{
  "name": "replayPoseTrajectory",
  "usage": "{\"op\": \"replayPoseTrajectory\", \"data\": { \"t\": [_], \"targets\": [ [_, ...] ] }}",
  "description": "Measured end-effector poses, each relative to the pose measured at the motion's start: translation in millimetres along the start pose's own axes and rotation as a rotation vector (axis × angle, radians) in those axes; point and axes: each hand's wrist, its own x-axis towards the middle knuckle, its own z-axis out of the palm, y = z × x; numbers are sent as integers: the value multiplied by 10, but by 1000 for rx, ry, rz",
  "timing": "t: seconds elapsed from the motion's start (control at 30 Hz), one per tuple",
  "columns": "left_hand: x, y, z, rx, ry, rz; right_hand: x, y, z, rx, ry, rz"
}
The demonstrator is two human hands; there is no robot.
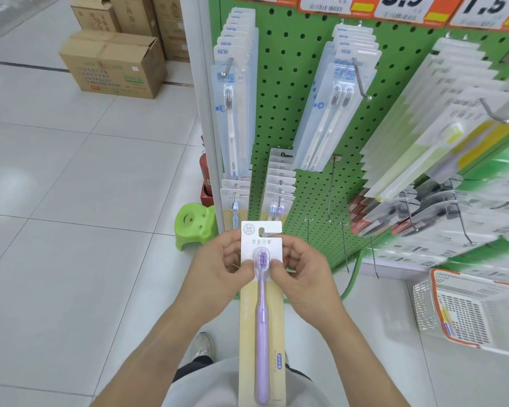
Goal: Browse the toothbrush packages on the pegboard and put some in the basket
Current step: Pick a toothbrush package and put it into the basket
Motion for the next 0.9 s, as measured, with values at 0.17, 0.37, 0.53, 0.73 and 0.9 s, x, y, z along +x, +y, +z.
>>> {"op": "replayPoseTrajectory", "data": {
  "t": [0.17, 0.37, 0.53, 0.73, 0.9],
  "targets": [
    [-11, -28, 16, 6, 13, -5, 1, 6, 7, 10, -6, 27],
    [-41, -18, 12, 29, 34, 8, -4, 21, 44, 19, -9, 35],
    [-41, -51, 39, 22, 68, 15, 15, 18, 55, 31, -19, 57],
    [-44, -63, 92, 17, 91, -5, -9, 48, 96, 209, 1, 96],
    [-68, -80, 151, -49, 111, -45, -12, 77, 96, 262, -10, 120]
  ]
}}
